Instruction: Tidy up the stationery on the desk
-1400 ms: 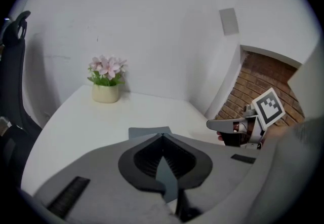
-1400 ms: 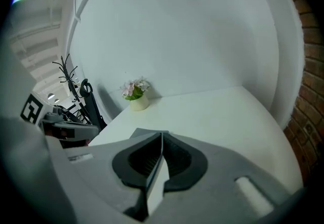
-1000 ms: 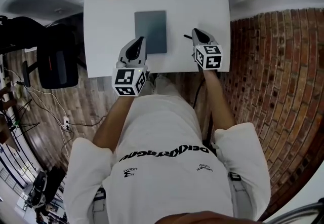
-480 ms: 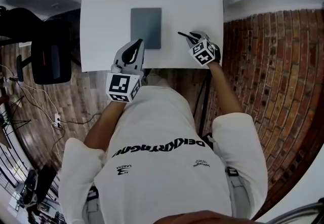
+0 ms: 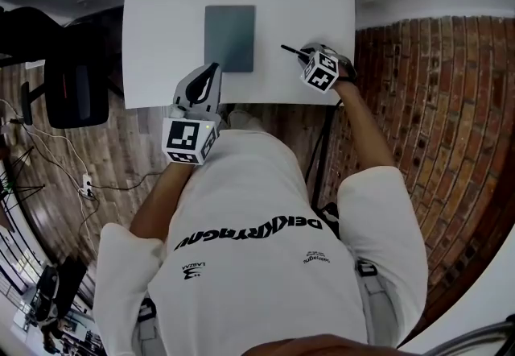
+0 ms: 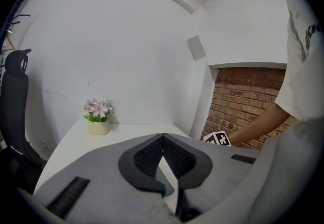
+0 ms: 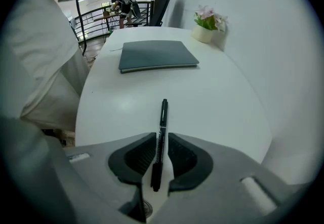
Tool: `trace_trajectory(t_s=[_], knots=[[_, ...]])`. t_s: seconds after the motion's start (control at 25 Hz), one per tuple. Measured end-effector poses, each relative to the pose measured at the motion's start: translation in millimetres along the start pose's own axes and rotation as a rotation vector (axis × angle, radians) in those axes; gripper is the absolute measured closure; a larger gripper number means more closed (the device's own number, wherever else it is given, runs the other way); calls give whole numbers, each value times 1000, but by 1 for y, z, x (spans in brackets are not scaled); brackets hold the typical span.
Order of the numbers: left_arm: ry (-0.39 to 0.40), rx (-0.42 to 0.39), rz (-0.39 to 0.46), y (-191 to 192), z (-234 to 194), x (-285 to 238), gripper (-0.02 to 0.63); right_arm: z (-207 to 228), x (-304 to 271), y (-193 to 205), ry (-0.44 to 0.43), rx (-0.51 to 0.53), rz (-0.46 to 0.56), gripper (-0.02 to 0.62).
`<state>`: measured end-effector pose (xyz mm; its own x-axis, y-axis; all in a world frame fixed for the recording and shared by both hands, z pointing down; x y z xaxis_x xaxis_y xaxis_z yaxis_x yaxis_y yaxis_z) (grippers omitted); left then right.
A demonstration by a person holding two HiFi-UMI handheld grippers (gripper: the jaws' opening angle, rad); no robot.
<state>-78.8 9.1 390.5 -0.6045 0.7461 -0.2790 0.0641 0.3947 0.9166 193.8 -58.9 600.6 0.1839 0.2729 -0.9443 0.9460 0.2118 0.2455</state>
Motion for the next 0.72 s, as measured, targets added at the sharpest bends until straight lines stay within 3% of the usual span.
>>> trace_trajectory(t_s=[0.24, 0.36, 0.56, 0.72], knots=[[24, -12, -3, -2, 4, -3, 607, 0, -10, 2, -41, 14, -52, 540], [33, -9, -9, 0, 4, -2, 607, 6, -4, -3, -42, -53, -49, 551], [23, 13, -18, 2, 1, 1, 607, 21, 4, -10, -46, -332, 9, 551], [2, 12, -12, -1, -2, 5, 607, 29, 14, -22, -121, -713, 122, 551]])
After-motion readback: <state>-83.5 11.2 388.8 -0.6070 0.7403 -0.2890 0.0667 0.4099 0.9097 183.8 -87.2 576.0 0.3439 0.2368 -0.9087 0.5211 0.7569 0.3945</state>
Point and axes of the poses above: the fingertips, and each gripper's own axes: x backward along the fingers, z to its right, y out of its underside, the point moved 6 cm from there along x, backward along the fingers, and after that the axes turned 6 degrees about y, right-handed, at the moved point
